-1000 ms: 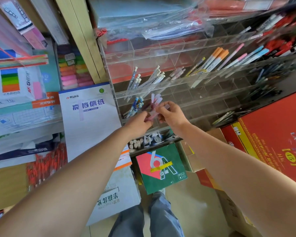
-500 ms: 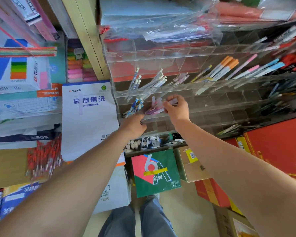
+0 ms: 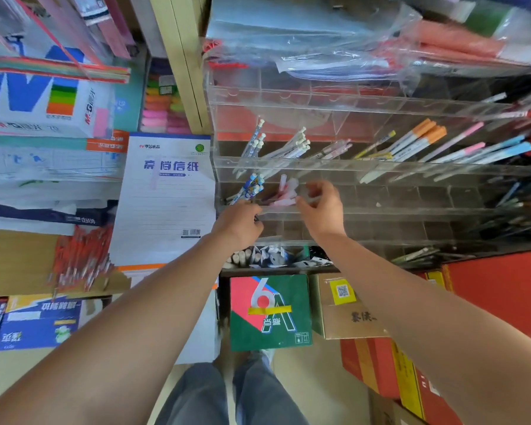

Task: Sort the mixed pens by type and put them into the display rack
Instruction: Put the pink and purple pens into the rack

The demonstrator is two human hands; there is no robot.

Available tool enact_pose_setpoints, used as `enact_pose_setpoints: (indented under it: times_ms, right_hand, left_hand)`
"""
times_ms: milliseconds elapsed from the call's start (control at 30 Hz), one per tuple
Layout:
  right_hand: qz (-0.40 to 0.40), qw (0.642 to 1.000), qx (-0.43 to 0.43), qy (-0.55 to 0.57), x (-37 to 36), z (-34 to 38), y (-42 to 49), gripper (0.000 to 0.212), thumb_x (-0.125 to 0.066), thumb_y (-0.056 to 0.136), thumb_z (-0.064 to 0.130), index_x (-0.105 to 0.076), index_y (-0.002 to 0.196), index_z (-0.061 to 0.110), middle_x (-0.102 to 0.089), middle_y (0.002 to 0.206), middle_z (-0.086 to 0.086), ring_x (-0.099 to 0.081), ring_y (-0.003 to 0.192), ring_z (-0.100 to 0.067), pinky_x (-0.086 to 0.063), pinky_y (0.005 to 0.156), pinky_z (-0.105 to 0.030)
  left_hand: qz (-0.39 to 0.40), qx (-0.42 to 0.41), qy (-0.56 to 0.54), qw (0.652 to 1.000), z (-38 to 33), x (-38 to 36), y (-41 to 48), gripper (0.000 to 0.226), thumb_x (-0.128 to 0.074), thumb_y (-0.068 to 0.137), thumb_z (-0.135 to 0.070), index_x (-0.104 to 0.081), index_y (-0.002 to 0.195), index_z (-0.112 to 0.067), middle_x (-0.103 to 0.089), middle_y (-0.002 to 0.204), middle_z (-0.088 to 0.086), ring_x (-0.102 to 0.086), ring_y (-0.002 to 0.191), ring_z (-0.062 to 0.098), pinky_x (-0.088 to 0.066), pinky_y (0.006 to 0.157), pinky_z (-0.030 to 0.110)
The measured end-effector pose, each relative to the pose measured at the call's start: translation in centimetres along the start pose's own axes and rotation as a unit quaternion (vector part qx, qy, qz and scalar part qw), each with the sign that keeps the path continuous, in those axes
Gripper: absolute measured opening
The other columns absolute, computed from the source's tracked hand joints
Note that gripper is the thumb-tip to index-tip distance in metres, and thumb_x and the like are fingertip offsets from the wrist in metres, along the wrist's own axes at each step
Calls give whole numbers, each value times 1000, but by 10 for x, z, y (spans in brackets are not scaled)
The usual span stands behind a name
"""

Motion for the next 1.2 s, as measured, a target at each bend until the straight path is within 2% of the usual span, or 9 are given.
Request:
enact_pose_setpoints:
  times_ms: [167,333,500,567,733,833,933,1067,1200]
  right_hand:
    - [63,996,66,-8,-7,25,-21,8,-56,91,9,-63,94,12,-56,68,7,-47,57,-3,-37,52,-9]
    - [160,977,125,-62,-55,70,-50,10,-56,91,12,-65,96,10,-65,77,-3,-58,68,-18,-49,67,-32]
    - [230,945,195,-126,-131,132,-101,11,-58,88,13,-66,94,18,-60,69,10,-52,58,-6,-38,57,-23]
    - [251,932,214,-151,-171,156,-126,12,-58,87,15,-66,94,19,-64,76,7,-54,63,-10,-37,61,-23]
    - [321,870,275,-253,-297,216,-202,24,-53,91,16,-68,111,16,-67,114,-11,-61,106,-30,-45,86,-34]
    - [358,847,278,-278,-379,242,-248,21,-54,87,14,-68,104,15,-68,106,-9,-63,99,-29,-46,79,-32]
    - [388,842,265,-266,-458,263,-286,22,-53,84,11,-67,100,16,-68,92,-4,-65,89,-25,-50,74,-32]
    - [405,830,262,-280,-548,291,-329,21,-54,89,13,-63,108,15,-62,101,-2,-59,91,-20,-43,77,-26]
    - [416,833,251,-266,-631,318,-349,19,-55,91,16,-62,108,18,-63,106,0,-60,94,-20,-46,81,-28]
  left_hand:
    - [-83,25,-38,995,8,18,-18,22,-51,94,-19,-63,113,-17,-57,119,9,-59,102,30,-49,88,39]
    - [-125,49,-72,988,57,48,-59,16,-53,93,-24,-67,99,-21,-69,103,3,-63,94,27,-52,80,38]
    - [-166,114,-74,977,149,80,-124,14,-53,92,-23,-67,91,-20,-70,99,-2,-63,93,23,-49,74,31]
    - [-170,133,-65,974,194,92,-154,14,-52,92,-21,-64,85,-18,-70,95,-1,-63,90,22,-42,67,28]
    - [-151,185,-46,970,332,109,-235,16,-48,95,-27,-63,91,-23,-64,89,2,-56,78,21,-39,65,28]
    - [-125,196,-40,972,425,113,-278,14,-47,97,-29,-58,92,-23,-66,100,0,-57,82,21,-40,67,29]
    - [-115,202,-66,970,511,117,-317,20,-45,98,-24,-60,109,-16,-60,114,3,-57,102,25,-44,79,33]
    - [-117,234,-98,960,612,121,-358,37,-48,95,-23,-48,132,-18,-52,128,9,-51,115,30,-45,91,40]
    - [-138,292,-118,939,701,132,-383,49,-50,94,-24,-39,141,-18,-49,131,15,-48,121,33,-42,96,40]
Point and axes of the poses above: each hand's wrist, its own y-axis towards the middle knuckle, its own x-axis out of the back of the hand, z = x × y, the point moved 1 cm from there along y, towards the middle knuckle
